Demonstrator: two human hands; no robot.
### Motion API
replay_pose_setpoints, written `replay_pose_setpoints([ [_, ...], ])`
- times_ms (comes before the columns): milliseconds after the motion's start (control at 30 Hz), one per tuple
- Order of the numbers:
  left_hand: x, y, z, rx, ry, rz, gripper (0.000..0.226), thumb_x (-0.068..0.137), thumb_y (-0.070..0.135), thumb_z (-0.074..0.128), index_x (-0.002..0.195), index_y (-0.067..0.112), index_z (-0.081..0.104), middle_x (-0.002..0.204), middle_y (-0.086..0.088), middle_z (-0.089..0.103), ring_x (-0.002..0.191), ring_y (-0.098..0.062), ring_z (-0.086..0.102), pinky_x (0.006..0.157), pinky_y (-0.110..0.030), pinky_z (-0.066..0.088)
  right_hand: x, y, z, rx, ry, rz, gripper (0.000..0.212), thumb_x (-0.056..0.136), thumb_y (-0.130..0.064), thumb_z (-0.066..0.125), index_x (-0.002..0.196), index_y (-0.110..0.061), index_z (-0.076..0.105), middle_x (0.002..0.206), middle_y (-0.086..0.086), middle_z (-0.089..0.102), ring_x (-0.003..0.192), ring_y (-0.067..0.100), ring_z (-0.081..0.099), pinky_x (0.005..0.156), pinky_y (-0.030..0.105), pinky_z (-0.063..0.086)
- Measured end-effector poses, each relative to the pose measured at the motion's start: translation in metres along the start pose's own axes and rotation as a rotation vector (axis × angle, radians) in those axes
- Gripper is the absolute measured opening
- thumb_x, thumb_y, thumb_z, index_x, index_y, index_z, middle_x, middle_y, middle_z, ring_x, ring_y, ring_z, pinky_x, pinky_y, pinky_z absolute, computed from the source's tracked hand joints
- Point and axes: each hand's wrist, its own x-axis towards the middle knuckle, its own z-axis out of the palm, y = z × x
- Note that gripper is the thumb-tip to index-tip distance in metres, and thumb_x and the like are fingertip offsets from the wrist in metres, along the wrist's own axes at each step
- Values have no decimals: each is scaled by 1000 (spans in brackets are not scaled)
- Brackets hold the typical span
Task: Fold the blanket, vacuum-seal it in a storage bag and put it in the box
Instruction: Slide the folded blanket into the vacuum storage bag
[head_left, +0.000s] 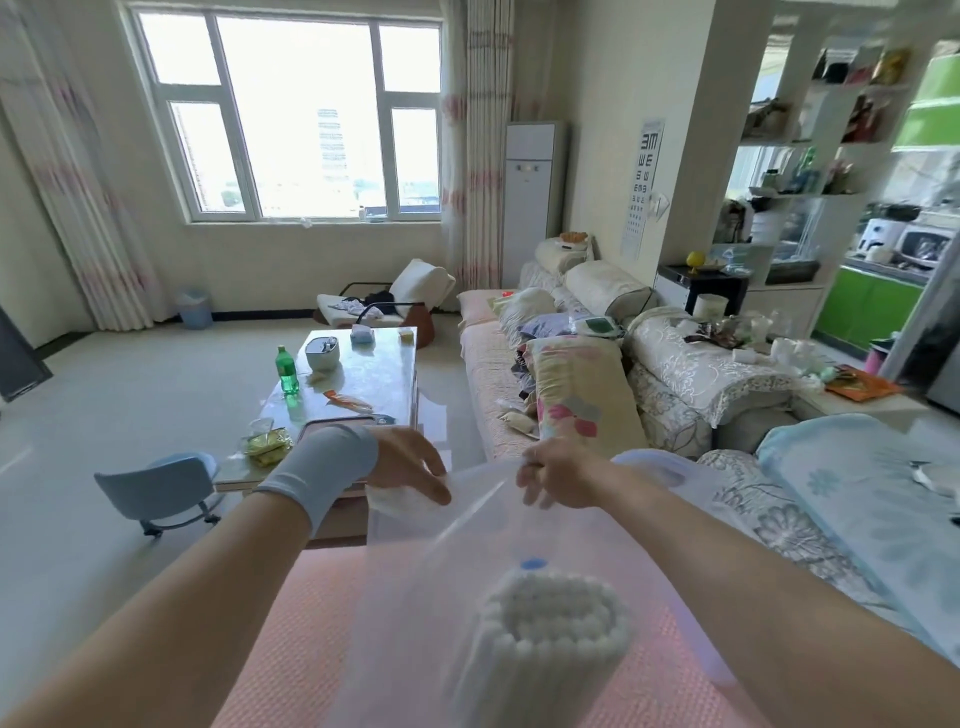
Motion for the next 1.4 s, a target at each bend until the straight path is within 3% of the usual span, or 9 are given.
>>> replay_pose_setpoints([
  [167,-7,7,0,18,-3,-7,10,90,20,59,85,17,67,88,1,72,85,-22,72,58,-23,51,-6,-10,-3,-531,141,-146,21,101,-19,48,107,-12,67,107,15,67,95,30,62,78,33,51],
  [300,-13,19,-12,-115,22,21,23,93,7,47,100,5,69,95,-9,75,77,-31,73,69,-28,55,-10,-31,13,-666,272,-517,76,78,-37,70,145,-43,35,145,-9,47,122,15,51,94,26,38],
  [433,-12,28,-19,31,116,38,31,94,39,52,91,15,71,81,2,75,61,-14,72,71,-28,56,5,-61,28,-516,132,-499,7,85,-29,69,90,-25,71,90,-8,76,84,11,73,85,37,59],
  [767,-6,-65,20,-255,358,70,8,88,21,69,93,17,74,96,5,74,80,-7,70,76,-15,52,11,-55,4,-98,145,-497,26,87,-7,68,65,-21,68,77,3,76,77,31,75,78,56,59],
  [833,-6,-60,23,-457,364,43,12,91,14,64,83,13,73,82,-2,76,68,-17,73,53,-23,52,4,-57,5,-318,287,-525,8,87,-14,68,90,-21,72,99,2,76,93,28,73,85,42,57],
  [967,-1,-31,10,-485,257,76,12,88,17,65,80,16,73,77,3,76,62,-12,72,42,-16,42,-7,-72,28,-954,688,-844,84,78,-7,56,157,-12,25,165,18,14,152,32,17,117,45,25],
  [1133,7,-24,16,-511,371,115,9,82,27,71,76,21,74,69,10,73,58,-8,71,45,-13,43,-12,-102,29,-1336,409,-706,33,92,-15,53,119,-30,65,112,-2,71,110,21,64,108,36,34],
  [1300,9,-74,58,-306,329,24,45,63,42,84,104,29,70,91,15,63,89,-12,64,81,-22,47,-9,-106,27,-1108,339,-624,23,84,-11,54,82,-31,66,91,-6,69,90,24,65,83,29,42],
  [1400,6,-102,82,-378,138,-124,11,73,26,72,78,18,75,77,7,71,72,-20,72,59,-27,51,-8,-107,31,-1243,384,-546,20,88,-13,54,90,-27,67,96,-2,70,101,25,63,102,38,32],
])
